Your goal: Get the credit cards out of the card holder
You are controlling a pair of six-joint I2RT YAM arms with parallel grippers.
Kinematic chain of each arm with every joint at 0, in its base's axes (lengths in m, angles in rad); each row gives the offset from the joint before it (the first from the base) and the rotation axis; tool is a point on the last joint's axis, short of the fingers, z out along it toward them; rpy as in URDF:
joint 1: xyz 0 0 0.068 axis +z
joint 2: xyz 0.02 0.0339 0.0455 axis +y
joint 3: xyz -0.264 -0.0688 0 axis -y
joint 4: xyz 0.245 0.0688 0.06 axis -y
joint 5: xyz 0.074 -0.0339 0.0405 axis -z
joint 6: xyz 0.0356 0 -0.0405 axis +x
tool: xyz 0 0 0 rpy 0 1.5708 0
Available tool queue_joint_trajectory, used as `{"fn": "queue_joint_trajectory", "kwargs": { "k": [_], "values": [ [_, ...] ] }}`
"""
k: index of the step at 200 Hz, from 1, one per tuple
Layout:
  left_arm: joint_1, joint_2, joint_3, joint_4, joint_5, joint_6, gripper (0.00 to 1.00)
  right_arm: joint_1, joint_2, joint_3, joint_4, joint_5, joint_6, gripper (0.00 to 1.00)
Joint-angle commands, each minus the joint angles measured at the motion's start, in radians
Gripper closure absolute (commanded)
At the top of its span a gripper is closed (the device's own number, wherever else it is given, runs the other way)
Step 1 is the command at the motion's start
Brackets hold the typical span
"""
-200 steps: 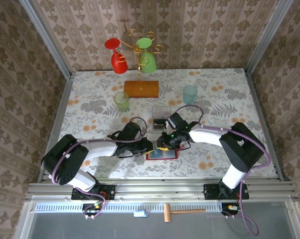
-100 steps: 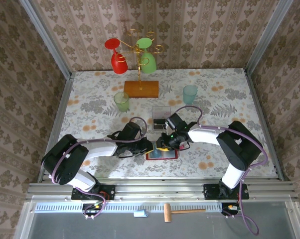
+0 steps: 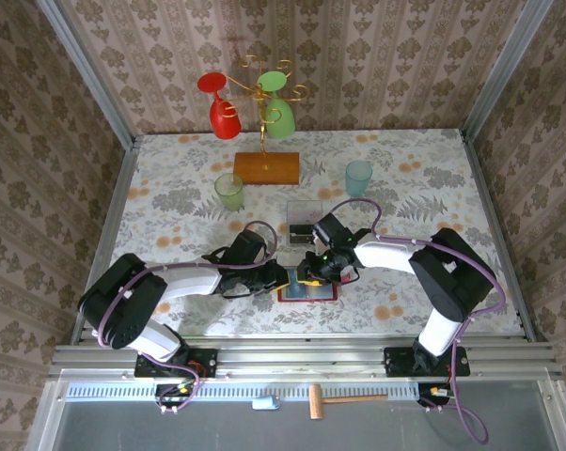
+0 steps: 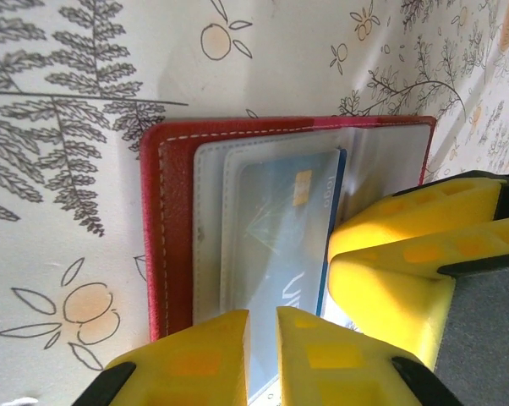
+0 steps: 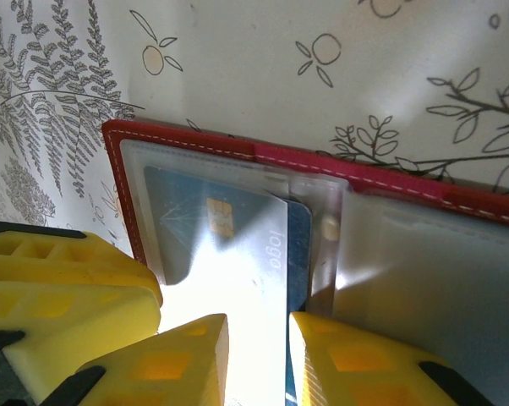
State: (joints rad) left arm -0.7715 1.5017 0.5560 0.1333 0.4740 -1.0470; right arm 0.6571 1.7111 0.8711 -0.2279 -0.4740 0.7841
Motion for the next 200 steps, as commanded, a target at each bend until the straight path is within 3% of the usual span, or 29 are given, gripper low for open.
{"fn": "queue_joint_trajectory", "kwargs": {
  "k": [1, 200],
  "values": [
    [0.005, -0.01, -0.006, -0.032, -0.009, 0.021, 0.84, 0.006, -0.024, 0.017, -0.06, 0.049, -0.022, 0.74],
    [0.039, 0.007, -0.068, -0.031, -0.021, 0.039, 0.87, 0.001, -0.059, 0.032, -0.109, 0.086, -0.04, 0.73]
  ]
}}
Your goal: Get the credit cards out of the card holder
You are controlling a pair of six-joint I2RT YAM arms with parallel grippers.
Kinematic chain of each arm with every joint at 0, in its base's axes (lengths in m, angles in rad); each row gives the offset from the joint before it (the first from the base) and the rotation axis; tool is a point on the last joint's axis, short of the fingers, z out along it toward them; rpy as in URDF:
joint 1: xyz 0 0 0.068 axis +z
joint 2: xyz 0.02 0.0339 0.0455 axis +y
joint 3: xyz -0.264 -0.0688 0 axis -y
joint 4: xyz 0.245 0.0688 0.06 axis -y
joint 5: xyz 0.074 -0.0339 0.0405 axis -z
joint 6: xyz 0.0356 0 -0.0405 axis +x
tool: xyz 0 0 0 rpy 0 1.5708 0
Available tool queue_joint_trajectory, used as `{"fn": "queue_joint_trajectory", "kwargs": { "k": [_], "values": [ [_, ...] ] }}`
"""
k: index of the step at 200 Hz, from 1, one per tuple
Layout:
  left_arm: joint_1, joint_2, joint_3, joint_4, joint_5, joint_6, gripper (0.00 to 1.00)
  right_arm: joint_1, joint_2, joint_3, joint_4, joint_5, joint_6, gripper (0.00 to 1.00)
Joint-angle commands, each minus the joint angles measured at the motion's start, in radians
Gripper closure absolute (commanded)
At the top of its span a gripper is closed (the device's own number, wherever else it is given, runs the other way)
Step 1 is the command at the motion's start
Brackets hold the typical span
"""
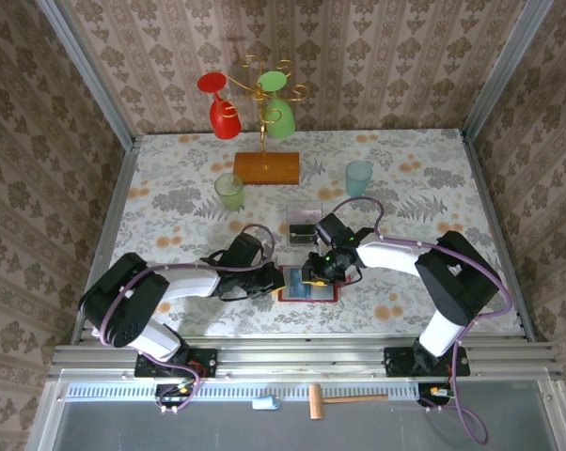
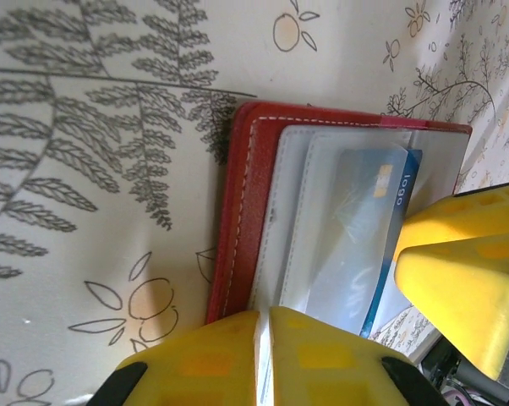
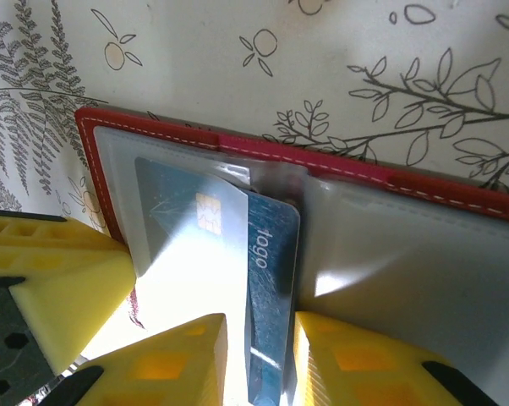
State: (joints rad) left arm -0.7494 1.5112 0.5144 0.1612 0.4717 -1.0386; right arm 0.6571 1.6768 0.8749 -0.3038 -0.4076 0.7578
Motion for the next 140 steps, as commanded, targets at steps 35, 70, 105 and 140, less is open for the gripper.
{"fn": "queue_joint_trajectory", "kwargs": {
  "k": [35, 70, 105, 140],
  "values": [
    [0.035, -0.046, -0.02, -0.12, -0.026, 0.058, 0.87, 0.001, -0.043, 0.02, -0.004, -0.003, 0.005, 0.73],
    [0.053, -0.111, 0.027, -0.211, -0.041, 0.092, 0.86, 0.001, -0.061, 0.004, 0.028, -0.026, 0.027, 0.73],
    [0.048, -0.15, 0.099, -0.28, -0.039, 0.117, 0.84, 0.001, -0.059, -0.004, 0.06, -0.054, 0.047, 0.73],
    [0.031, -0.128, 0.113, -0.264, -0.027, 0.112, 0.87, 0.002, -0.034, -0.005, 0.093, -0.098, 0.061, 0.72]
  ]
}}
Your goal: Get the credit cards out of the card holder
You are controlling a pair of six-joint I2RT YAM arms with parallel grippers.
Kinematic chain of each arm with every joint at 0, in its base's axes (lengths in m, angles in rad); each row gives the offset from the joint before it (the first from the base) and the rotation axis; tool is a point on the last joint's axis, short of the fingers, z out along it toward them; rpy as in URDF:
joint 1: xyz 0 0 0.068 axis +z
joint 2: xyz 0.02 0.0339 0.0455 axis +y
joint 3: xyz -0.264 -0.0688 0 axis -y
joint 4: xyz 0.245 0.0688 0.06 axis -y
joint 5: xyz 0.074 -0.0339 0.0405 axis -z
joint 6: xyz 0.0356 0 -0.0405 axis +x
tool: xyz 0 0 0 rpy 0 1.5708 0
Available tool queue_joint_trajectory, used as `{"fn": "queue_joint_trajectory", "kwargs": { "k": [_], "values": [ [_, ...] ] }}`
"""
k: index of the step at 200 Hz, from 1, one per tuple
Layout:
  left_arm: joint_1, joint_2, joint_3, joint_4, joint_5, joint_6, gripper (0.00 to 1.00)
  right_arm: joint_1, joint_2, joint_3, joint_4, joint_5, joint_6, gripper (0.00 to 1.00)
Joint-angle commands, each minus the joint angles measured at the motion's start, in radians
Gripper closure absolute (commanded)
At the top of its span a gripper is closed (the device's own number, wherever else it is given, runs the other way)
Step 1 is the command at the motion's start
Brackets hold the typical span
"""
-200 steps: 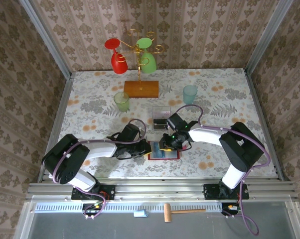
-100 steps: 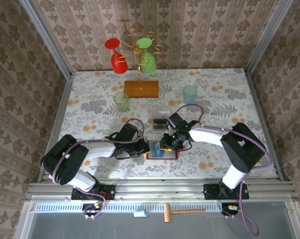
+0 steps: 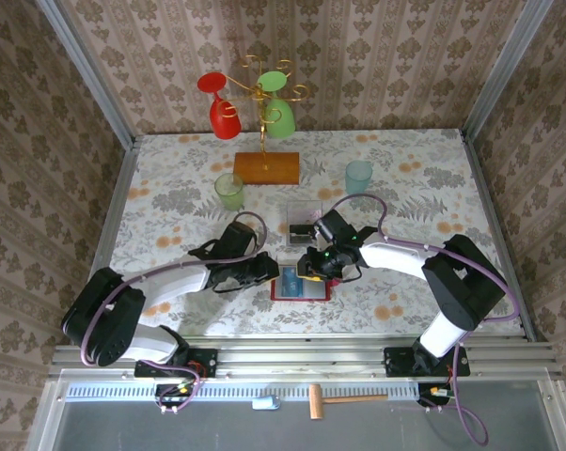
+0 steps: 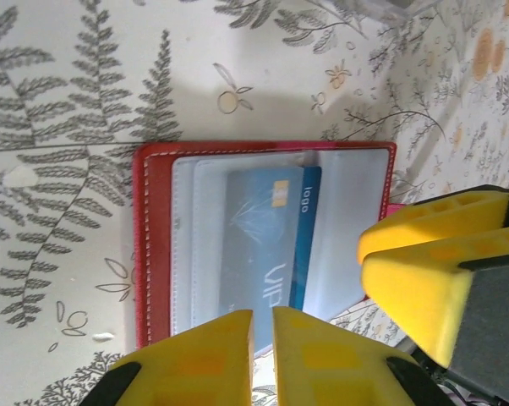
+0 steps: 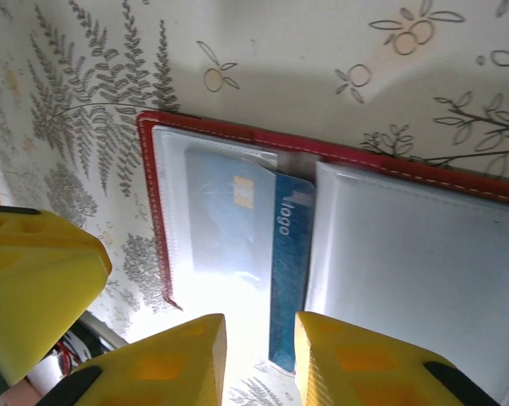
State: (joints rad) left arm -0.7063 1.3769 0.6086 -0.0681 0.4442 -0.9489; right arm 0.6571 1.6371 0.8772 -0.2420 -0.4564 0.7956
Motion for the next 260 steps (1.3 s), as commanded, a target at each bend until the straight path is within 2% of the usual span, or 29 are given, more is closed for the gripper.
{"fn": "queue_joint_trajectory", "kwargs": {
  "k": [1, 35, 57, 127, 197, 260],
  "values": [
    [-0.014, 0.007, 0.019, -0.033, 0.001, 0.023, 0.87, 0.002, 0.006, -0.006, 0.032, -0.051, 0.024, 0.72],
    [-0.045, 0.075, 0.012, 0.016, 0.023, 0.011, 0.89, 0.006, 0.036, -0.005, 0.046, -0.078, 0.028, 0.71],
    [-0.057, 0.11, -0.004, 0.055, 0.028, -0.007, 0.93, 0.01, 0.054, -0.001, 0.055, -0.093, 0.028, 0.71],
    [-0.056, 0.116, -0.035, 0.052, 0.003, -0.006, 0.94, 0.026, 0.111, 0.006, 0.066, -0.137, 0.02, 0.7],
    [-0.054, 0.113, -0.04, 0.051, 0.002, -0.006, 0.94, 0.03, 0.101, 0.041, -0.042, -0.032, -0.026, 0.7],
    [-0.055, 0.117, -0.035, 0.053, 0.004, -0.007, 0.94, 0.03, 0.07, 0.04, -0.042, -0.029, -0.026, 0.7]
  ]
}}
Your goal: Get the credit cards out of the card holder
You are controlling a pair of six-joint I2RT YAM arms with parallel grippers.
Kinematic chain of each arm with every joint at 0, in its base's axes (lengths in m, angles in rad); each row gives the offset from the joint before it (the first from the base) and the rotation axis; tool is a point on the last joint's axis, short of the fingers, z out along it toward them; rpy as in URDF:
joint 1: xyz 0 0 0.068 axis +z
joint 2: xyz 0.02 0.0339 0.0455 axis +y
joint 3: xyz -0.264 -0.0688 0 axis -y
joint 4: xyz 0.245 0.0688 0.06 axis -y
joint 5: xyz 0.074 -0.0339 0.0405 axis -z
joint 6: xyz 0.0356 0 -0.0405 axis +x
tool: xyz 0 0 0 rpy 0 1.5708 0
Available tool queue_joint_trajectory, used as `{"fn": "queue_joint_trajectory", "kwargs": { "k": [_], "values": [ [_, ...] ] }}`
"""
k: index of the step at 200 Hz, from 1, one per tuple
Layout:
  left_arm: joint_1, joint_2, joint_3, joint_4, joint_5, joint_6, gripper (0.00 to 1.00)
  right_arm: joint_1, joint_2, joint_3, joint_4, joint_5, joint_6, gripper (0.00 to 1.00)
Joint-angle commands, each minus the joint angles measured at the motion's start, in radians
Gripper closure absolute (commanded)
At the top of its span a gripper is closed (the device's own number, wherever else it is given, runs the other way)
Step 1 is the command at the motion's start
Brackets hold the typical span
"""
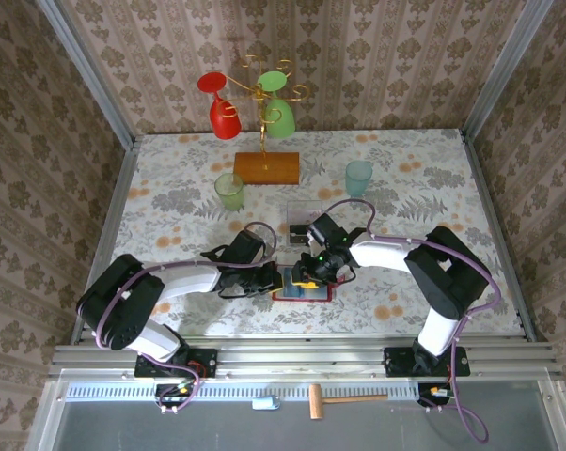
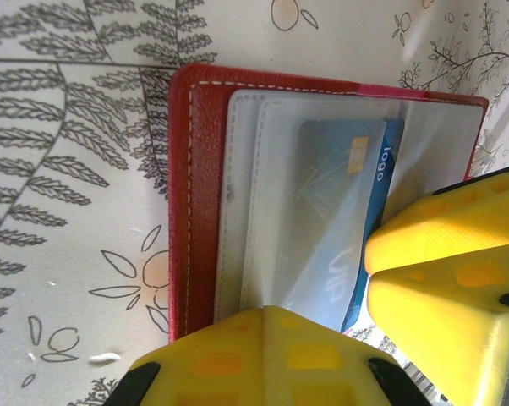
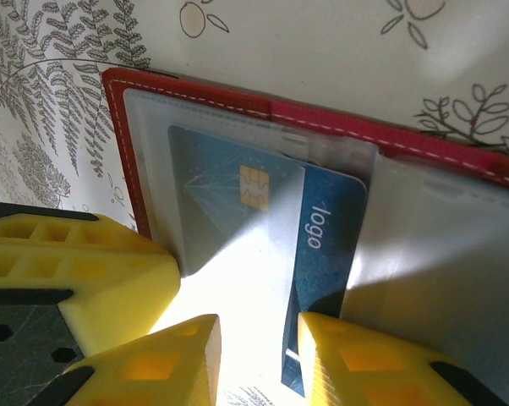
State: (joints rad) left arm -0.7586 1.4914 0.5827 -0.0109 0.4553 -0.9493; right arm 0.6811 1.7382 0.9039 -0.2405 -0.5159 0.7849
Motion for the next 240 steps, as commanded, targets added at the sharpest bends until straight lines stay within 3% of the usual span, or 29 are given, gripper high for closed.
{"fn": "queue_joint_trajectory", "kwargs": {
  "k": [1, 91, 240],
  "values": [
    [-0.002, 0.003, -0.009, -0.004, -0.007, -0.006, 0.94, 0.006, -0.032, 0.014, -0.043, 0.029, -0.015, 0.7],
    [-0.002, -0.056, 0.055, -0.019, -0.012, 0.007, 0.95, -0.016, -0.111, -0.042, 0.013, 0.021, 0.024, 0.71],
    [-0.003, 0.066, 0.071, -0.065, -0.018, 0.021, 1.0, -0.054, -0.075, -0.134, 0.147, -0.038, 0.066, 0.74]
  ]
}}
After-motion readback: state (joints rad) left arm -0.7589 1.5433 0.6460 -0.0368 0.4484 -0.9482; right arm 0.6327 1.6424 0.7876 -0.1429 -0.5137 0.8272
